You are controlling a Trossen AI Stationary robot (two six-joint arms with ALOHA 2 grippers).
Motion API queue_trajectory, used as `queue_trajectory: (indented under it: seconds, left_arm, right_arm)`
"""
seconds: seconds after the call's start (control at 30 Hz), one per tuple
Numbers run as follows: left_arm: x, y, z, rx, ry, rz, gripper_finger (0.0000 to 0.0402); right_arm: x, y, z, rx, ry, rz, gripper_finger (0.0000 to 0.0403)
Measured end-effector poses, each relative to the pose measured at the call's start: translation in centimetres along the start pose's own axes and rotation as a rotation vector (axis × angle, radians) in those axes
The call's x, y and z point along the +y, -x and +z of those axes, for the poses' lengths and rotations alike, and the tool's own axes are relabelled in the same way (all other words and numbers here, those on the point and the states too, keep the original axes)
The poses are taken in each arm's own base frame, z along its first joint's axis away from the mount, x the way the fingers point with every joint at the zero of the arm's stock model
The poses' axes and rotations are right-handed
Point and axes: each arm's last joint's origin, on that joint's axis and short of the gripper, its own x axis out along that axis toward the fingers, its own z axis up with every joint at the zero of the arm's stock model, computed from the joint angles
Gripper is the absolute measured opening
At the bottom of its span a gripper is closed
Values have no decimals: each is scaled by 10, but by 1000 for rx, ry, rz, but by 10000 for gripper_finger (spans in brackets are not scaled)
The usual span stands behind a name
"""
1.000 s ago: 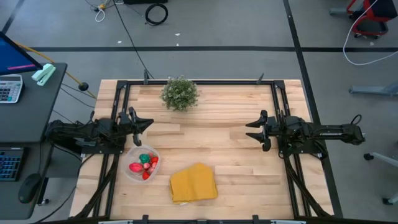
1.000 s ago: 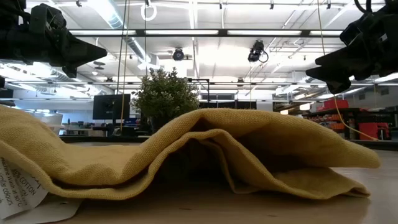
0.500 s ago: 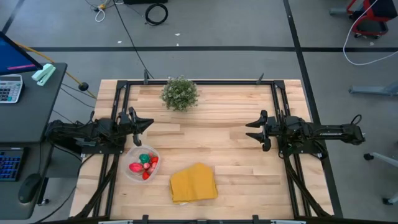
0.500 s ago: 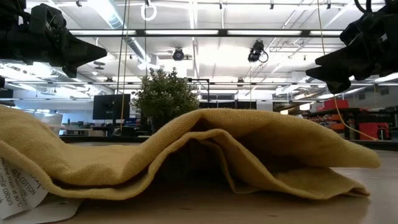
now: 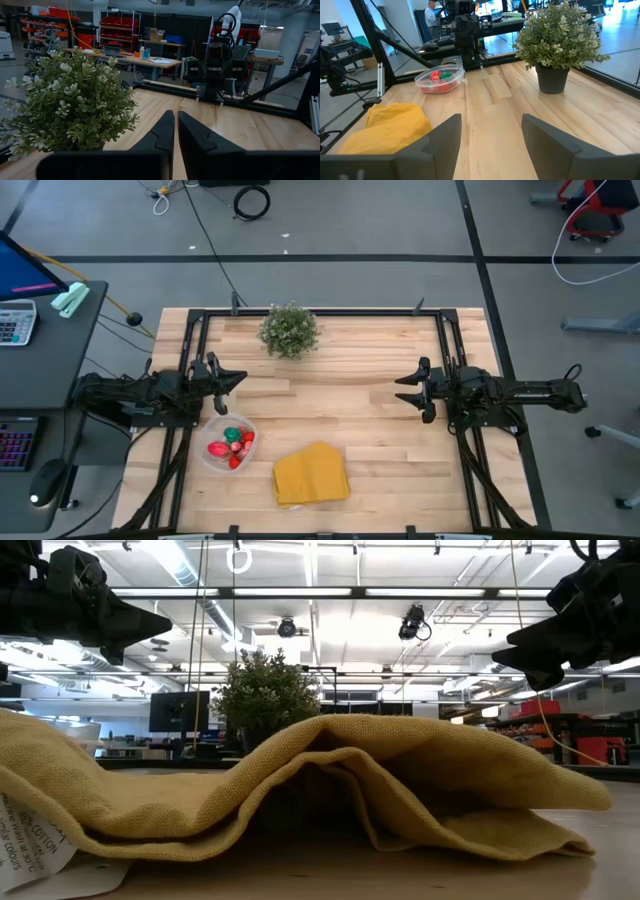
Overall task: Pick and placing Produce into tupperware
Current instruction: Return to Home Position
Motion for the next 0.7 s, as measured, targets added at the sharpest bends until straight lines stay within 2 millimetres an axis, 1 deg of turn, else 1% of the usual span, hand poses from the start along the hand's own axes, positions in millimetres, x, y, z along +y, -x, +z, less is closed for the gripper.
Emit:
queue_trajectory:
  seconds: [0.2, 0.53, 0.7]
  left_arm:
    - [0, 0, 0, 0, 0, 0, 36]
    - [0, 0, 0, 0, 0, 0, 23]
    - [0, 0, 0, 0, 0, 0, 30]
  right_arm:
    - [0, 0, 0, 0, 0, 0, 217]
    - [0, 0, 0, 0, 0, 0, 217]
    - [0, 0, 0, 0, 0, 0, 217]
